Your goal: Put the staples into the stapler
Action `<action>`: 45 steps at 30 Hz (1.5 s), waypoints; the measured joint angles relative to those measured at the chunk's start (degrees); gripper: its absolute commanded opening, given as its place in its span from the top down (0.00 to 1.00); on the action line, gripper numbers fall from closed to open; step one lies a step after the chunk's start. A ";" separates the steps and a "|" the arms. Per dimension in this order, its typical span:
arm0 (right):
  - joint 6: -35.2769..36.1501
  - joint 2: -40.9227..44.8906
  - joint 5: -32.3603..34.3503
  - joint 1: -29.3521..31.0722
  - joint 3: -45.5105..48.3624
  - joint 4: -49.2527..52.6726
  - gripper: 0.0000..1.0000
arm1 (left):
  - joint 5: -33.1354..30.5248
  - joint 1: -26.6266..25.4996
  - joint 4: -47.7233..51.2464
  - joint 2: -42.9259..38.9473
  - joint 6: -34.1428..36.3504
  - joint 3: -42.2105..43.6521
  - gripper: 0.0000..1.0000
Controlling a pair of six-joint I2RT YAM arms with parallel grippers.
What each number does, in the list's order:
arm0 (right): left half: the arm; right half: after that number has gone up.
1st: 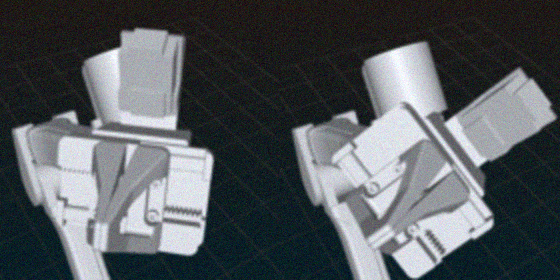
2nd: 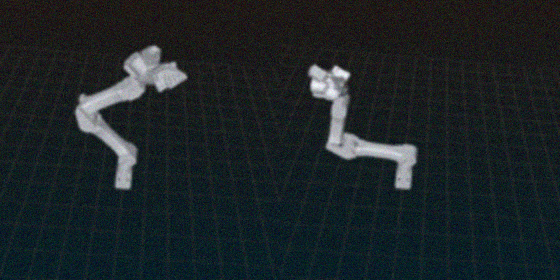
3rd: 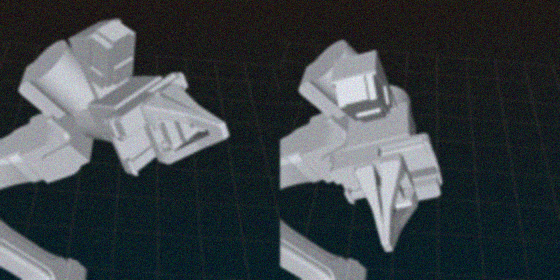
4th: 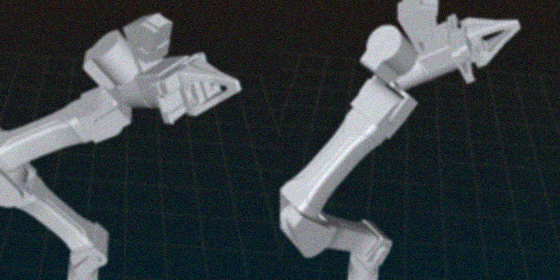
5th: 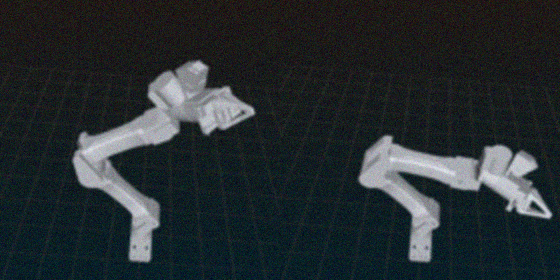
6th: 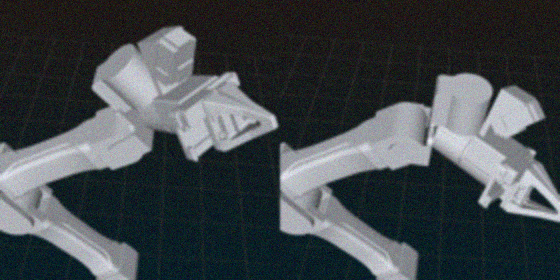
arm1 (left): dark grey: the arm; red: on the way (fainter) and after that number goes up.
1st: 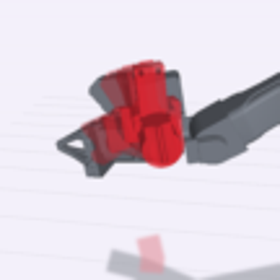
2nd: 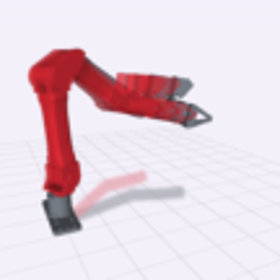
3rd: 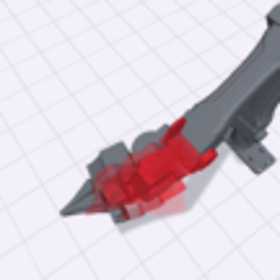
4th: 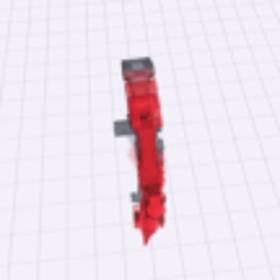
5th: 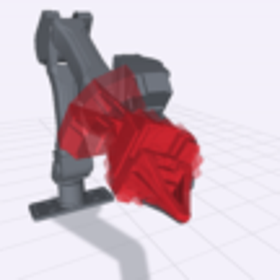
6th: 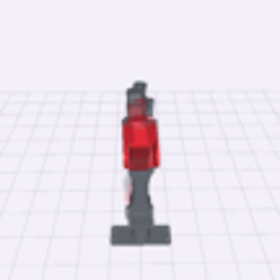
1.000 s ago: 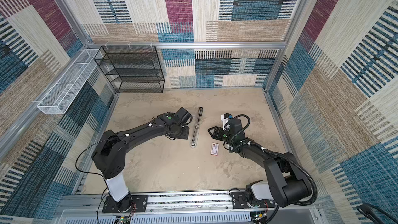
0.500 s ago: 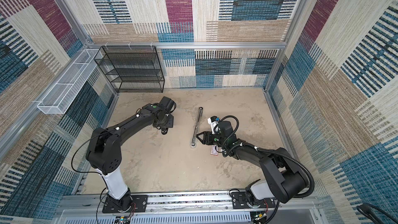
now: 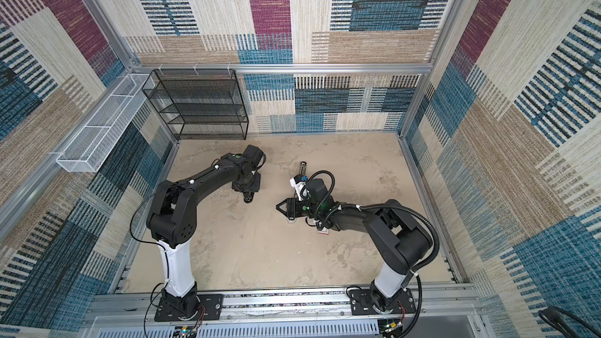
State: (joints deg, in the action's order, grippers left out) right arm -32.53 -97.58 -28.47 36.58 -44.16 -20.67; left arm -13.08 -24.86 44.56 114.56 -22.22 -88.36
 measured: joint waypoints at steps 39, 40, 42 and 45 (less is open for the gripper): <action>-2.27 -4.48 13.60 0.61 -9.27 18.27 0.43 | 9.70 -6.05 1.09 -6.99 -8.24 8.52 1.00; -2.03 -4.28 11.93 0.68 -8.70 16.81 0.43 | 10.12 -6.19 1.09 -7.10 -8.94 8.52 1.00; -1.62 -4.20 8.94 0.70 -7.89 14.16 0.45 | 10.62 -6.27 1.16 -7.45 -9.97 8.52 1.00; -1.62 -4.79 4.72 0.83 -6.93 10.21 0.48 | 11.76 -6.27 1.62 -7.78 -11.43 8.31 1.00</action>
State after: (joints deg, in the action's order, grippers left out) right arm -34.15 -102.37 -23.75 37.41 -51.09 -10.46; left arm -1.32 -31.14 46.17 106.78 -33.65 -80.05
